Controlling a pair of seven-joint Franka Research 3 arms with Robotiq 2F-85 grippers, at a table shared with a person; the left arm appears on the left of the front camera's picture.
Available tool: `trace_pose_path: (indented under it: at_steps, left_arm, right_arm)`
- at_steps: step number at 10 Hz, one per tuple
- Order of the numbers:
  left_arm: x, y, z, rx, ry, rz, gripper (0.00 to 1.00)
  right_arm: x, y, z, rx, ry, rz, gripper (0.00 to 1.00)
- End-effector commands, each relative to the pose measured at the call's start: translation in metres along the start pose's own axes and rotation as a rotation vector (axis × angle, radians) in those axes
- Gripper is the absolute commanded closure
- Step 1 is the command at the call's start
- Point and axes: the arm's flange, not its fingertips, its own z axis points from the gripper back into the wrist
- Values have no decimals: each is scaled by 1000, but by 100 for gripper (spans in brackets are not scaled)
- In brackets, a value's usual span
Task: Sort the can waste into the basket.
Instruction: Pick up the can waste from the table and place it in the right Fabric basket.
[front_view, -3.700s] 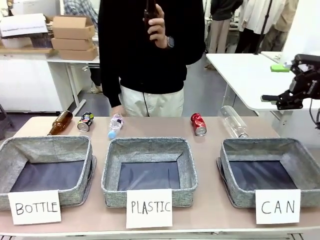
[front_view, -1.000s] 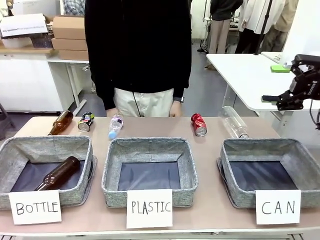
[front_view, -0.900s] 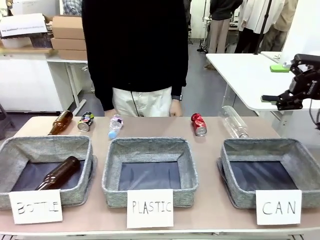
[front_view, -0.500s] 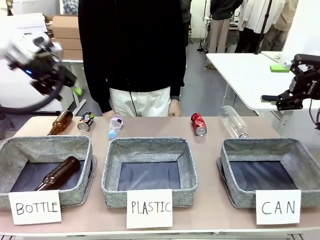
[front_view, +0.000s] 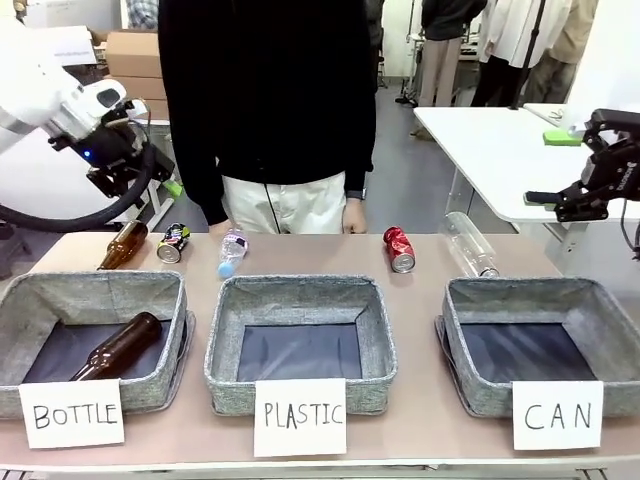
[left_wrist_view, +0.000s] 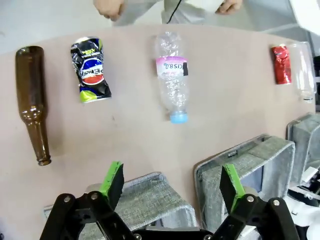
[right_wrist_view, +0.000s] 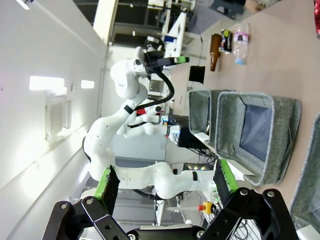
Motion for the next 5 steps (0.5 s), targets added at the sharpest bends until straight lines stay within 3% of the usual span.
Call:
trace_pose_path:
  at_steps: [1, 2, 3, 5]
  left_arm:
    - [24, 6, -50, 72, 121, -66, 0]
    - [47, 15, -77, 190, 147, -52, 0]
    - [61, 24, -93, 216, 172, -102, 0]
    - [74, 40, -116, 217, 213, -80, 0]
  right_arm:
    - [3, 1, -1, 25, -10, 28, 0]
    - [3, 1, -1, 25, -10, 28, 0]
    - [3, 1, -1, 25, -10, 28, 0]
    - [3, 1, -1, 25, -10, 28, 0]
